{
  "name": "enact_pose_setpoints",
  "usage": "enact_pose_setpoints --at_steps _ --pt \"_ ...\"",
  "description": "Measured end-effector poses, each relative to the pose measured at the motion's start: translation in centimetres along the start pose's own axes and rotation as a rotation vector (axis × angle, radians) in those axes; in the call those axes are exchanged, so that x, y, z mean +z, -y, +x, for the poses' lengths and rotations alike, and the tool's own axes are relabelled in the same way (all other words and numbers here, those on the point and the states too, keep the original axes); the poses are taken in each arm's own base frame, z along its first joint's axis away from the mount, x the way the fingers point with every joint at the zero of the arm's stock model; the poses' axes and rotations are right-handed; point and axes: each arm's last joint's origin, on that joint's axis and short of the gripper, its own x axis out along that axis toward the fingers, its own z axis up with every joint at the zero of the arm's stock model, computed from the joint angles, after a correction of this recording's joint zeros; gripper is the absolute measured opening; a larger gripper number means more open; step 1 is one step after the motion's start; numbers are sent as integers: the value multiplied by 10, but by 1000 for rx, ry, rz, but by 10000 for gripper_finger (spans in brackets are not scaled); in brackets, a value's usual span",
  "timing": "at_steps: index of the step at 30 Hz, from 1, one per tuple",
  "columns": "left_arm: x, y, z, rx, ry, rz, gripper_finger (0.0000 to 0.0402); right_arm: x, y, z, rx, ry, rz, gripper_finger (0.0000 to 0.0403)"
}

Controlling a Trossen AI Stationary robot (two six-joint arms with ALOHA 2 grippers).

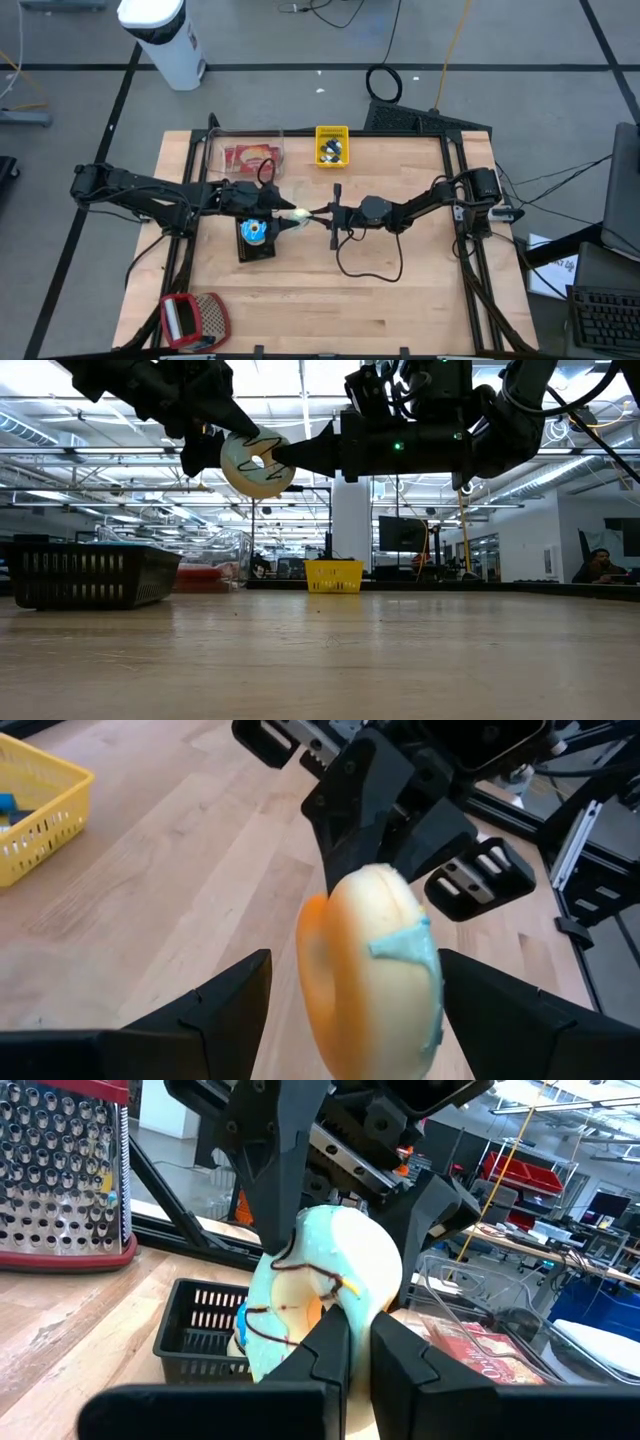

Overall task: Pick & Place Food Item
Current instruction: Put the light blue donut into the black bin

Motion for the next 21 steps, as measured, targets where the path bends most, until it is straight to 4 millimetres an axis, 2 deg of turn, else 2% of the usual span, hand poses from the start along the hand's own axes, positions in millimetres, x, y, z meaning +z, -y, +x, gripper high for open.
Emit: enact_pose_setpoints --at_steps 4,7,16,21 --pt "0 0 0 -1 2 0 281 0 0 0 0 0 1 13" --pt "0 0 0 -1 3 4 261 0 0 0 0 -1 2 13" --pt "1 0 0 4 11 0 146 0 0 0 1 -2 23 15" --pt "3 -3 -2 13 17 -2 96 0 0 0 0 -2 121 47"
